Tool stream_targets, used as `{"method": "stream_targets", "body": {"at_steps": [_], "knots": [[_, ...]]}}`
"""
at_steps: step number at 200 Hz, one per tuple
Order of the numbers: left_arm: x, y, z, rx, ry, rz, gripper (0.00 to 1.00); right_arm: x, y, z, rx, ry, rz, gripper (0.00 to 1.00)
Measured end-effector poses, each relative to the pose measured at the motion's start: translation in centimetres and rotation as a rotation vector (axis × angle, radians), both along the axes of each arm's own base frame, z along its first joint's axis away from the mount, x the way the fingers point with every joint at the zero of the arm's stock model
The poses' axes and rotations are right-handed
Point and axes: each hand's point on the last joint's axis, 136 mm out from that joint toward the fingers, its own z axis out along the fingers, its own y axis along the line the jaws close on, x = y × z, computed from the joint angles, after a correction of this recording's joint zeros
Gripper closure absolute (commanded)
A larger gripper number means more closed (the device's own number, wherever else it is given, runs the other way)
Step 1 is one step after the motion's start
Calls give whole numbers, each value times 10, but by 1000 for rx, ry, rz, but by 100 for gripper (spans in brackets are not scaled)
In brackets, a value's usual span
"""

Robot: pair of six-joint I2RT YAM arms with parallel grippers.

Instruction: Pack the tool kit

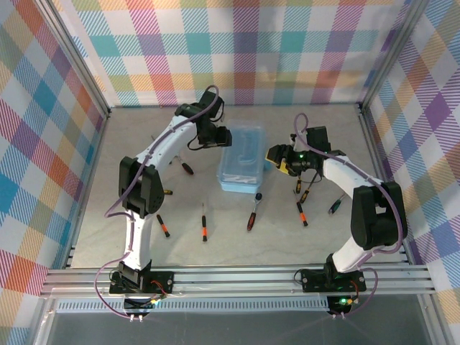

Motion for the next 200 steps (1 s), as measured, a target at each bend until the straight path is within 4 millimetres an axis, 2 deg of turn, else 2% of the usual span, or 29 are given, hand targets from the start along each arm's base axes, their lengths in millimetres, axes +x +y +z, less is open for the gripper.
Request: {"method": "stream_targets", "body": {"at_steps": [13, 22, 37, 61, 74, 100, 131, 151, 162, 182, 200], "knots": [[3, -10, 1, -41, -4, 16, 52, 6, 1, 11, 0, -21, 4, 28], [4, -16, 3, -61, -9, 26, 39, 11, 2, 20, 0, -40, 9, 28], [4, -23, 5, -74, -10, 39, 25, 21, 3, 31, -10, -72, 11, 27], [6, -30, 10, -53, -42, 25, 5, 27, -3, 31, -57, -81, -9, 31], [4, -33, 13, -34, -55, 21, 3, 28, -9, 22, -99, -60, -34, 36], [-3, -41, 18, -3, -71, 1, 0, 33, -24, 0, -203, -10, -80, 52], [-3, -50, 15, 13, -67, -16, 0, 45, -32, -26, -293, 52, -100, 54], [-1, -54, 5, 35, -55, -26, 0, 46, -24, -43, -330, 74, -76, 53], [1, -54, -3, 58, -45, -33, 0, 40, -13, -48, -338, 83, -47, 52], [5, -46, -16, 127, -37, -35, 0, 31, 6, -49, -343, 78, -1, 51], [6, -37, -23, 181, -33, -33, 0, 27, 12, -50, -344, 77, 16, 49]]}}
